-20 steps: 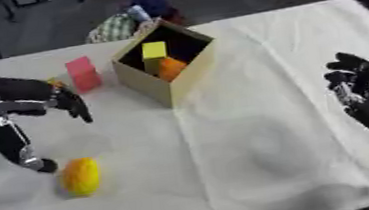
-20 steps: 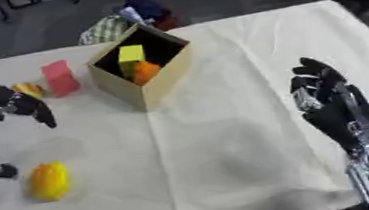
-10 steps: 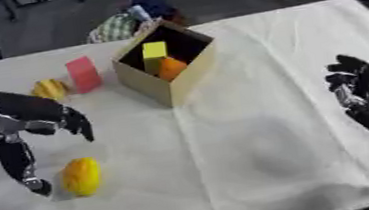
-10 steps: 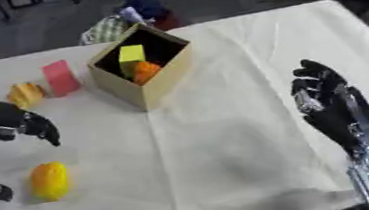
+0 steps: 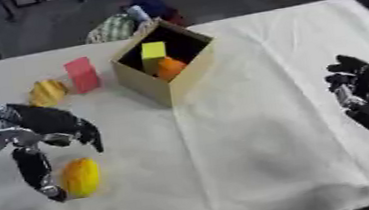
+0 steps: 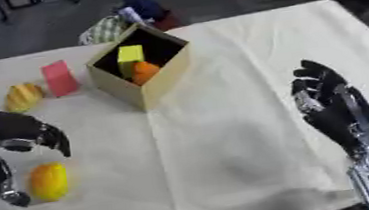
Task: Pick up objects on the table and place them in the box.
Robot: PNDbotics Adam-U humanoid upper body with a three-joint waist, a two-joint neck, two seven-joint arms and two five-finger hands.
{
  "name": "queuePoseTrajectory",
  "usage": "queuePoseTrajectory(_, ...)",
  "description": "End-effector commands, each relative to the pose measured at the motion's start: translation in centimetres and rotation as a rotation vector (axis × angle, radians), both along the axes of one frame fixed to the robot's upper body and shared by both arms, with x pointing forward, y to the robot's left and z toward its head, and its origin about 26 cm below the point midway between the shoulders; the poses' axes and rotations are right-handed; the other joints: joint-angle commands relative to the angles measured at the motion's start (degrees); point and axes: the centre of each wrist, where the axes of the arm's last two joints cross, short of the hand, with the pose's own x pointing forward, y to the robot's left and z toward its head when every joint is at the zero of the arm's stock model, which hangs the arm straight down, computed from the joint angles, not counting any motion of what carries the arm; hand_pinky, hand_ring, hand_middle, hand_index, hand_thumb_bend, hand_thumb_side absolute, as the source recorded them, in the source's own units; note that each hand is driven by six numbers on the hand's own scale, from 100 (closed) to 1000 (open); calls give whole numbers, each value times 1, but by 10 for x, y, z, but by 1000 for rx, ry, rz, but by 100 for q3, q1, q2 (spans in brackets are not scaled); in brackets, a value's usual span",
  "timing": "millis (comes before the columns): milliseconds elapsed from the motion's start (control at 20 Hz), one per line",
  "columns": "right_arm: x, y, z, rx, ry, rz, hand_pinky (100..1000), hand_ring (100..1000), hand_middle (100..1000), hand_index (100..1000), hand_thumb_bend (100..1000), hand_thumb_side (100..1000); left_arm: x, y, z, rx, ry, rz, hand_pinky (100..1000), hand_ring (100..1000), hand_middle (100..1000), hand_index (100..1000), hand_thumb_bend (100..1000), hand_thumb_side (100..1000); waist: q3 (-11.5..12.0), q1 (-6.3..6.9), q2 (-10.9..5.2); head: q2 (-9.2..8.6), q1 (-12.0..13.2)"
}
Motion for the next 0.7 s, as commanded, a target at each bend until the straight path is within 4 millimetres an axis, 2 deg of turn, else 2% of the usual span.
queuePoseTrajectory(50,2,-2,8,-10,-26,2,785,796,786,903,100,478,1,5,4,85,3,-44,758,743,791,848,637,240,-2,48,-98,-14,6)
queuePoseTrajectory(100,2,-2,8,-9,-26,1,785,796,786,903,100,479,1,5,3,88,-18,-45,741,720,766,821,636,190,-5,48,-98,-14,9)
queuePoseTrajectory(250,2,-2,8,-8,-27,2,785,796,786,903,100,478,1,5,-5,76,-68,-48,704,672,712,778,601,127,-18,44,-94,-14,15)
queuePoseTrajectory(300,2,-2,8,-7,-27,1,785,796,785,903,100,479,2,5,-8,61,-84,-48,667,622,650,737,554,100,-23,43,-93,-14,21)
queuePoseTrajectory(350,2,-2,8,-7,-27,0,785,796,785,903,100,479,2,5,-12,44,-99,-45,662,617,642,732,553,100,-27,43,-92,-14,26)
queuePoseTrajectory(400,2,-2,8,-6,-27,0,785,796,785,903,100,479,2,5,-15,23,-115,-40,629,576,589,691,506,100,-32,42,-90,-14,28)
queuePoseTrajectory(550,2,-1,8,-5,-28,1,785,796,785,903,100,479,3,5,-23,-50,-161,-24,572,510,508,619,404,100,-43,39,-87,-14,32)
queuePoseTrajectory(600,2,-1,8,-5,-28,0,786,796,785,903,100,479,4,5,-23,-79,-182,-16,526,460,450,558,351,100,-43,38,-88,-14,31)
queuePoseTrajectory(700,2,-2,8,-4,-28,-1,786,796,785,903,100,479,5,6,-17,-137,-237,3,502,432,415,530,320,106,-41,38,-94,-14,27)
